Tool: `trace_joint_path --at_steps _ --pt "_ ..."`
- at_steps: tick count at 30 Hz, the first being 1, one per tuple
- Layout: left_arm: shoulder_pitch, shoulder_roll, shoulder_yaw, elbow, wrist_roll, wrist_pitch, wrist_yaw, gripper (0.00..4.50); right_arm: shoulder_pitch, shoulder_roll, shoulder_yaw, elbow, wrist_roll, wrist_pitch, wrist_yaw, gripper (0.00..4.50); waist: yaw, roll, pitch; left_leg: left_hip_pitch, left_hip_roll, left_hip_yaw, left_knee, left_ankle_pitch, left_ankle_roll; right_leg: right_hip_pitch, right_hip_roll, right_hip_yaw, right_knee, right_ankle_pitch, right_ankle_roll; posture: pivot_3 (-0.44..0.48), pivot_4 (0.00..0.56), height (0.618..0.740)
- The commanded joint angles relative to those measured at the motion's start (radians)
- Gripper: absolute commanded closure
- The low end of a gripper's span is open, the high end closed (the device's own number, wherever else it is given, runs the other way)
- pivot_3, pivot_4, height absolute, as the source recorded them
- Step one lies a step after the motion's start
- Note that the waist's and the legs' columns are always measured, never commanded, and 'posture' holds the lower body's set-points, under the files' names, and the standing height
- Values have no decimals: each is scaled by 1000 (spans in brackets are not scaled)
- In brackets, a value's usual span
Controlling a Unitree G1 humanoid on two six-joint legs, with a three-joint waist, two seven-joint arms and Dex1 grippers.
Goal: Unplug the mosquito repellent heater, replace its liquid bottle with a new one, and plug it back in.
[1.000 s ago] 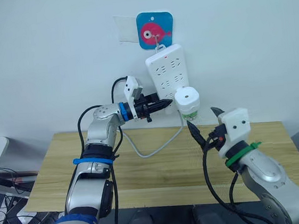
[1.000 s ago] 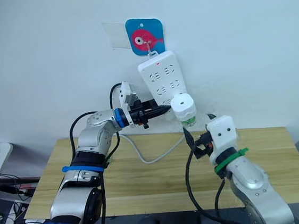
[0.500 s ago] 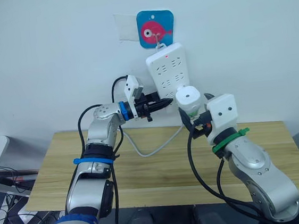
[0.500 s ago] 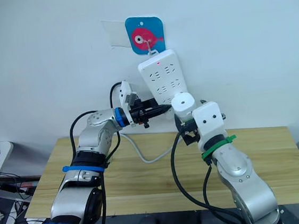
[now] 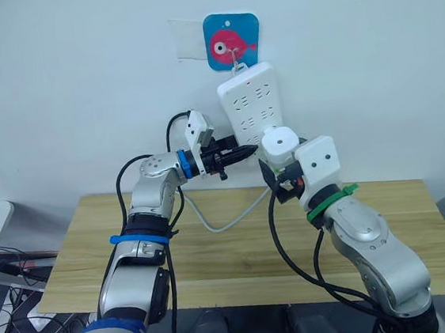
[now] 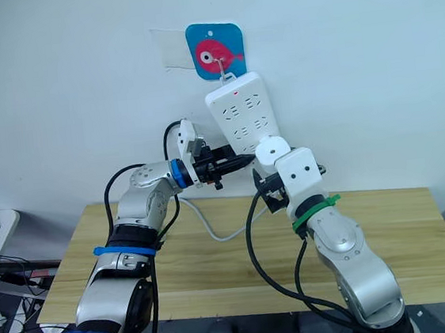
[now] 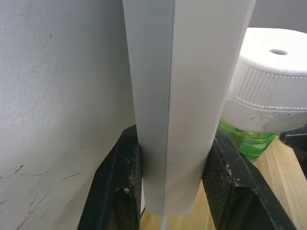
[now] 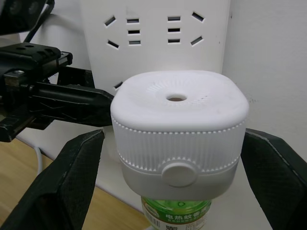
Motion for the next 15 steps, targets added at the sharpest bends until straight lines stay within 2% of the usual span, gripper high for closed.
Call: trace_joint_path --at_steps 1,9,12,15 --pt "-2 -3 -17 -21 7 -3 -2 3202 -26 19 -14 -16 -9 -33 0 0 0 0 1 0 0 0 0 0 0 0 0 0 0 0 0 113 217 740" --pt "-3 -4 -18 -22 9 -6 1 3202 -26 24 -19 -20 -14 -42 5 0 0 2 2 0 0 -1 0 0 0 0 0 -1 0 0 0 113 218 740" --pt "-4 -4 -19 -15 13 -16 1 3202 -26 21 -17 -21 -16 -42 8 600 0 2 3 0 0 -1 0 0 0 0 0 -1 0 0 0 113 218 740" --pt "-7 -4 -17 -9 14 -20 3 3202 -23 16 -17 -20 -19 -48 12 1556 0 2 3 -1 0 -1 0 0 0 0 0 -1 0 0 0 114 218 740"
